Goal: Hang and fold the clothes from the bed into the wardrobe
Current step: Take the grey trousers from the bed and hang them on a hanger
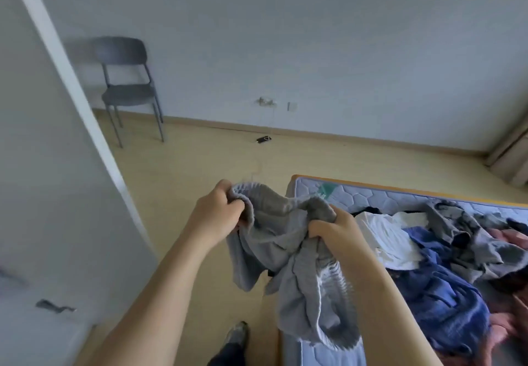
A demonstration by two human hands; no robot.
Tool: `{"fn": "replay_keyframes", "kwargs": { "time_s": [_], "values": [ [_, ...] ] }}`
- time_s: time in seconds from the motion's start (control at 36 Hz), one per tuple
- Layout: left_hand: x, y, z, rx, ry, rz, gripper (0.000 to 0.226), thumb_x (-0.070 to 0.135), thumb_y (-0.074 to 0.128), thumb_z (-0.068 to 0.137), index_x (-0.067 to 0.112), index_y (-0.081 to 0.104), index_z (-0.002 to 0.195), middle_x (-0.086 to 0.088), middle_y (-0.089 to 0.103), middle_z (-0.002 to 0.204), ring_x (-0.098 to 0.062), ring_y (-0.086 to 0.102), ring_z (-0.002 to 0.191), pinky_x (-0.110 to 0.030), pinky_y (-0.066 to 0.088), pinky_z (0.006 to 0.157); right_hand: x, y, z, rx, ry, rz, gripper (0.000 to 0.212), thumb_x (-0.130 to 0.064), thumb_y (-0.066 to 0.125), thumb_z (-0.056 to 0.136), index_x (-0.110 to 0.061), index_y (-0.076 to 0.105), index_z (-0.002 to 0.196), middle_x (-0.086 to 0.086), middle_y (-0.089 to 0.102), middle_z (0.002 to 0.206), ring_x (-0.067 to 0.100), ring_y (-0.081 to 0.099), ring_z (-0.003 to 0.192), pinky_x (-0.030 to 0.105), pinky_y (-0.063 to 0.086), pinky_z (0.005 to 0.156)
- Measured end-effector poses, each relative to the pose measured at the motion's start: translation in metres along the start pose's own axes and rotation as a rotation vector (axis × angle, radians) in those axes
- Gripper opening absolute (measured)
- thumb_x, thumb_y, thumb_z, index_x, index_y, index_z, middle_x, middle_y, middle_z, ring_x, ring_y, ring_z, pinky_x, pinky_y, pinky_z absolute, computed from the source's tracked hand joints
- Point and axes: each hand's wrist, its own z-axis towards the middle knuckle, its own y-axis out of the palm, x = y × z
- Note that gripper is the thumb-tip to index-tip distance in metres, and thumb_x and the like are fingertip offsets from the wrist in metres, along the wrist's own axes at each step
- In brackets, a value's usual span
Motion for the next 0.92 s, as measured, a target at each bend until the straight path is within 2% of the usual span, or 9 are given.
{"fn": "replay_keyframes", "kwargs": {
  "time_s": [0.08, 0.22, 0.28, 0.42, 0.47, 0.56, 0.72, 0.83, 0.92],
  "values": [
    [-0.019, -0.022, -0.026, -0.026, -0.051, -0.037, 0.010, 0.023, 0.058, 0.080, 0.015, 0.052, 0.082, -0.008, 0.067, 0.079, -0.025, 0.068, 0.077, -0.047, 0.056, 0.079, 0.001, 0.028, -0.010, -0.111, 0.016, 0.002, 0.013, 0.006, 0.055, 0.071, -0.006, 0.050, 0.070, 0.008, 0.048, 0.063, 0.018, 0.046, 0.063, 0.031, 0.037, 0.059],
    [-0.048, -0.065, -0.066, 0.123, -0.140, -0.101, 0.047, 0.053, 0.073, 0.068, 0.014, 0.047, 0.070, 0.002, 0.061, 0.063, -0.018, 0.066, 0.069, -0.039, 0.057, 0.073, -0.006, 0.083, -0.025, -0.307, -0.013, -0.037, 0.019, 0.008, 0.055, 0.069, -0.009, 0.051, 0.062, 0.006, 0.049, 0.056, 0.019, 0.048, 0.062, 0.033, 0.038, 0.059],
    [-0.060, -0.085, -0.080, 0.213, -0.179, -0.007, 0.041, 0.047, 0.072, 0.070, 0.014, 0.048, 0.071, 0.002, 0.060, 0.066, -0.013, 0.062, 0.068, -0.031, 0.051, 0.065, -0.011, 0.106, -0.032, -0.394, -0.027, -0.069, 0.015, 0.008, 0.055, 0.069, -0.007, 0.054, 0.066, 0.008, 0.052, 0.060, 0.020, 0.051, 0.063, 0.033, 0.041, 0.059],
    [-0.092, -0.141, -0.112, 0.248, -0.250, 0.098, 0.018, 0.022, 0.066, 0.070, 0.015, 0.052, 0.080, 0.001, 0.059, 0.068, -0.023, 0.060, 0.070, -0.034, 0.044, 0.063, -0.024, 0.163, -0.050, -0.554, -0.049, -0.078, 0.013, 0.008, 0.057, 0.067, -0.004, 0.057, 0.071, 0.009, 0.054, 0.065, 0.020, 0.052, 0.065, 0.033, 0.042, 0.060],
    [-0.102, -0.166, -0.126, 0.321, -0.280, 0.157, 0.013, 0.016, 0.061, 0.075, 0.014, 0.052, 0.083, 0.000, 0.054, 0.070, -0.020, 0.051, 0.068, -0.031, 0.033, 0.058, -0.031, 0.188, -0.059, -0.609, -0.061, -0.060, 0.014, 0.003, 0.060, 0.059, -0.004, 0.059, 0.070, 0.009, 0.055, 0.065, 0.020, 0.052, 0.066, 0.034, 0.042, 0.061],
    [-0.114, -0.201, -0.146, 0.445, -0.318, 0.175, 0.007, 0.011, 0.054, 0.080, 0.017, 0.052, 0.082, -0.002, 0.054, 0.075, -0.017, 0.048, 0.069, -0.030, 0.032, 0.056, -0.041, 0.224, -0.071, -0.675, -0.066, -0.046, 0.028, -0.008, 0.056, 0.045, -0.002, 0.061, 0.072, 0.010, 0.057, 0.065, 0.021, 0.054, 0.066, 0.035, 0.044, 0.061],
    [-0.154, -0.286, -0.203, 0.862, -0.368, -0.243, 0.018, -0.004, 0.050, 0.078, 0.012, 0.053, 0.071, -0.009, 0.051, 0.072, -0.026, 0.048, 0.073, -0.034, 0.036, 0.066, -0.076, 0.322, -0.115, -0.859, -0.205, -0.131, 0.030, -0.013, 0.057, 0.044, -0.001, 0.057, 0.071, 0.010, 0.055, 0.066, 0.020, 0.053, 0.066, 0.033, 0.042, 0.059],
    [-0.166, -0.342, -0.246, 1.021, -0.263, -0.577, 0.022, -0.010, 0.043, 0.080, 0.008, 0.050, 0.071, -0.009, 0.049, 0.068, -0.023, 0.047, 0.065, -0.028, 0.035, 0.057, -0.106, 0.386, -0.155, -0.966, -0.317, -0.165, 0.020, -0.015, 0.057, 0.045, -0.011, 0.052, 0.064, 0.003, 0.052, 0.061, 0.016, 0.049, 0.059, 0.026, 0.039, 0.052],
    [-0.170, -0.375, -0.268, 1.140, -0.156, -0.752, 0.022, -0.008, 0.045, 0.082, 0.008, 0.054, 0.071, -0.004, 0.056, 0.063, -0.018, 0.054, 0.061, -0.023, 0.045, 0.054, -0.123, 0.426, -0.180, -1.016, -0.385, -0.176, 0.023, -0.015, 0.059, 0.046, -0.008, 0.056, 0.068, 0.003, 0.054, 0.061, 0.017, 0.051, 0.058, 0.027, 0.040, 0.052]
  ]
}}
